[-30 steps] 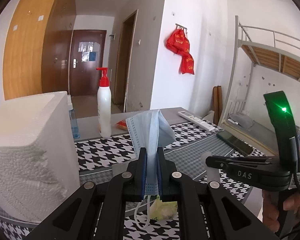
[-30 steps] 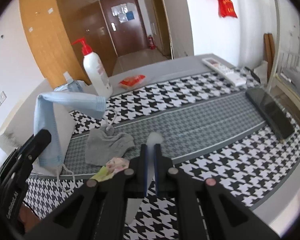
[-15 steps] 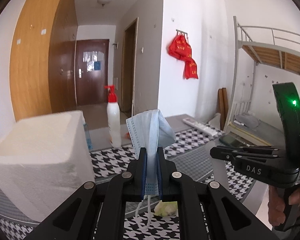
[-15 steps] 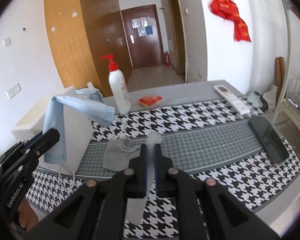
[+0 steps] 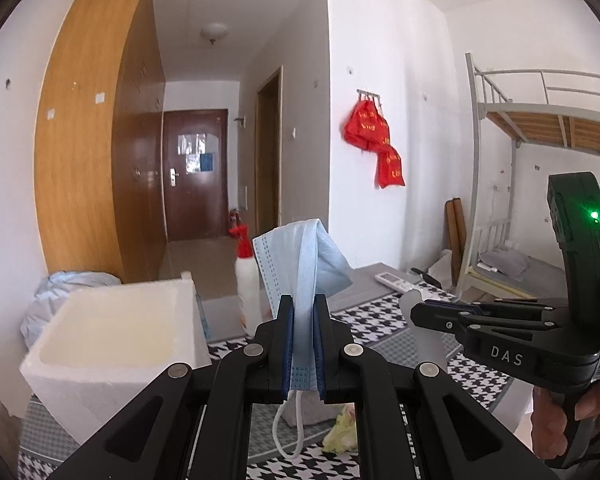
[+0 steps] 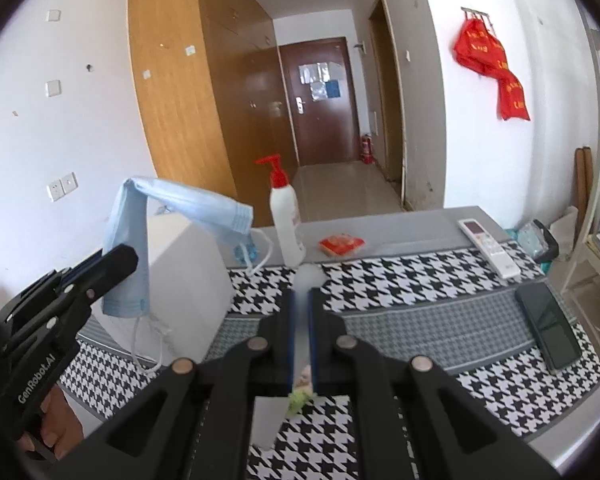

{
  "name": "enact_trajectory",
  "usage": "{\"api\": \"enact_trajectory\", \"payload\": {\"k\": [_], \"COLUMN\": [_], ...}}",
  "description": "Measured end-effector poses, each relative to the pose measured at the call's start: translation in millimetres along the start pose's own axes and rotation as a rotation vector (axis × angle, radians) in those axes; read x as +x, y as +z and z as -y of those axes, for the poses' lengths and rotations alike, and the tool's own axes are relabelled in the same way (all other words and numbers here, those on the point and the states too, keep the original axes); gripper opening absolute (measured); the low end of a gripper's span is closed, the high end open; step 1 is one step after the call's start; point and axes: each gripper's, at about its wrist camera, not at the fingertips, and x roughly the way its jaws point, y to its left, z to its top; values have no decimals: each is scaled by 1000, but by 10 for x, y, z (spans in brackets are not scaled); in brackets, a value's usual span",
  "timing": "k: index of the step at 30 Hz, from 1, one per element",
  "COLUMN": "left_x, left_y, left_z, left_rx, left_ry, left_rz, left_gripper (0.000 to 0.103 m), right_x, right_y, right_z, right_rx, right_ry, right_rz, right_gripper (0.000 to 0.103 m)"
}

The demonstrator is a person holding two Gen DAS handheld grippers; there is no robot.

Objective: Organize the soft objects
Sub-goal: 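Carry mask and roll over the foam box while the left gripper opens to drop the mask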

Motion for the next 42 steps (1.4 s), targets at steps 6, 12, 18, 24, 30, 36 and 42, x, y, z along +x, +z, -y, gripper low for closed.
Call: {"api": "enact_trajectory", "payload": {"k": [6,12,18,24,30,36,42], "left_x": [-81,-136,-184,-209,-249,-205,-129], "left_y": [133,213,237,236,229,240,248], "left_z": [-55,-200,-337,-455,-589,-716,-824], "left_rx": [18,7,2,-2,-24,-48,-66], "left_ry": [61,121,184,236,276,303,323], "left_rz": [33,53,53,49,39,19,-5], "left_gripper": [10,10,10,10,10,10,10], "right_x": [-53,-59,20,97,172,233,332], "right_y": [114,220,271,293,315,335,373], "right_z": [-96,-226,-403,-590,-758,-914,-1051], "right_rx": [-18,-42,-66,-89,-110,-134,-146], "right_ry": [44,91,155,210,248,288,320], "right_rz": [40,70,72,64,55,49,32], "right_gripper": [8,8,8,8,8,8,8]}}
